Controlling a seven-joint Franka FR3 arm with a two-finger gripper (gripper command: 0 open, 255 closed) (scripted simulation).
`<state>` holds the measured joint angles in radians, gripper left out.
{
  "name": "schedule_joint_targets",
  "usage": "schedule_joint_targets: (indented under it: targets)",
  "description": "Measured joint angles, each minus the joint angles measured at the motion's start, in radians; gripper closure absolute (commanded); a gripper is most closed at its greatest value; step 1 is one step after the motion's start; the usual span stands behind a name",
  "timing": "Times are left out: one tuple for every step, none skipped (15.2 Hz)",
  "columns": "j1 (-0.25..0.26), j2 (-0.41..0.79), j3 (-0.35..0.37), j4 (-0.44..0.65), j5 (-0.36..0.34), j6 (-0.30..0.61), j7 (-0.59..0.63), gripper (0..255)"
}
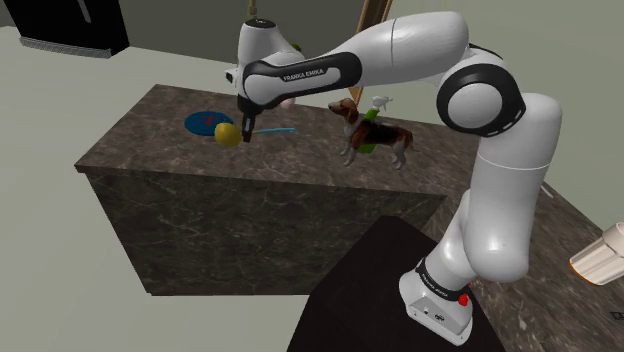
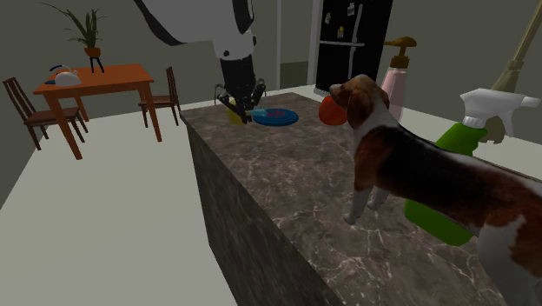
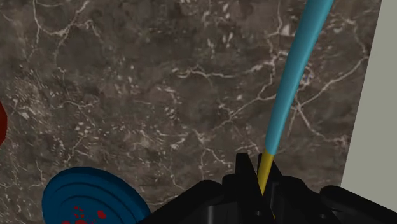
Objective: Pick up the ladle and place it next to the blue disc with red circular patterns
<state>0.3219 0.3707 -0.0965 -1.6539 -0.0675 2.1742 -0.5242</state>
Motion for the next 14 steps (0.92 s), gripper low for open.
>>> schedule_joint_targets:
  targets:
    - [-0.001,0.006,0.000,-0.006,0.000,0.012,0.000,255]
    - [-0.001,0.014,0.000,-0.008,0.001,0.022,0.001,255]
    - [0.000,0.017,0.000,-0.016,0.000,0.033,0.003,255]
    - [-0.001,0.025,0.000,-0.019,0.000,0.044,0.003,255]
    - [-0.001,0.029,0.000,-0.028,0.000,0.056,0.003,255]
    - [-0.001,0.031,0.000,-0.039,0.000,0.070,0.005,255]
    - [0.000,0.038,0.000,-0.042,0.000,0.079,0.007,255]
    - [0.000,0.044,0.001,-0.048,-0.001,0.092,0.008,255]
    - [-0.001,0.049,0.000,-0.054,-0.001,0.102,0.008,255]
    - [-0.002,0.055,0.000,-0.055,0.000,0.111,0.007,255]
    - [-0.002,0.062,0.000,-0.059,0.000,0.122,0.009,255]
    - [-0.002,0.068,0.000,-0.064,0.000,0.134,0.010,255]
    - [-0.003,0.070,0.000,-0.067,0.000,0.139,0.009,255]
    - [-0.002,0.070,0.000,-0.069,0.000,0.140,0.010,255]
